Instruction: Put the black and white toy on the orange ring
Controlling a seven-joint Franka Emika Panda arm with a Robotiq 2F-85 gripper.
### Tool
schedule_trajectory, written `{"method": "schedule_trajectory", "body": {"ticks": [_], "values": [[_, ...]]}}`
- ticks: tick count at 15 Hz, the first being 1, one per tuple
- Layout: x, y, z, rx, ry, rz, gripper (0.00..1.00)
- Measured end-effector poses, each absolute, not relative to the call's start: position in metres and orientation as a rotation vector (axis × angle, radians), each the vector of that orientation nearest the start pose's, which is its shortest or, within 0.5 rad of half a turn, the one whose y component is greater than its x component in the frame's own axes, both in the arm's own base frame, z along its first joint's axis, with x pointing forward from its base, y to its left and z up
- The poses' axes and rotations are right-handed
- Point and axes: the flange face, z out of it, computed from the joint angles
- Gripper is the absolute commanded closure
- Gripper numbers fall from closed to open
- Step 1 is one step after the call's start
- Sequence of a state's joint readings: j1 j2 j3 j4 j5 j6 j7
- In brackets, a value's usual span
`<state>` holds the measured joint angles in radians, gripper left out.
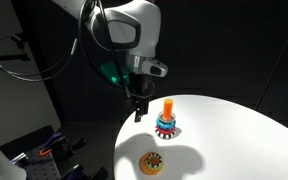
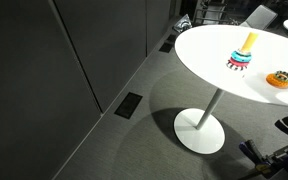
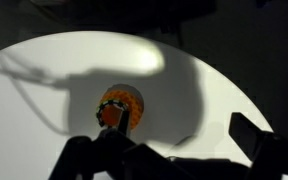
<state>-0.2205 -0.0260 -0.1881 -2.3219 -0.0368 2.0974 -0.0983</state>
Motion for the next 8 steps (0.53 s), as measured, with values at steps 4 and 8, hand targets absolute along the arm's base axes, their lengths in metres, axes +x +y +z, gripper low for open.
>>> {"method": "schedule_trajectory", "body": {"ticks": [4,8], "values": [[0.437,-0.180,0.373,-3.059,0.409,0.326,0.00],[0.432,-0.167,0.407,-3.068,0.373,0.263,0.00]]}}
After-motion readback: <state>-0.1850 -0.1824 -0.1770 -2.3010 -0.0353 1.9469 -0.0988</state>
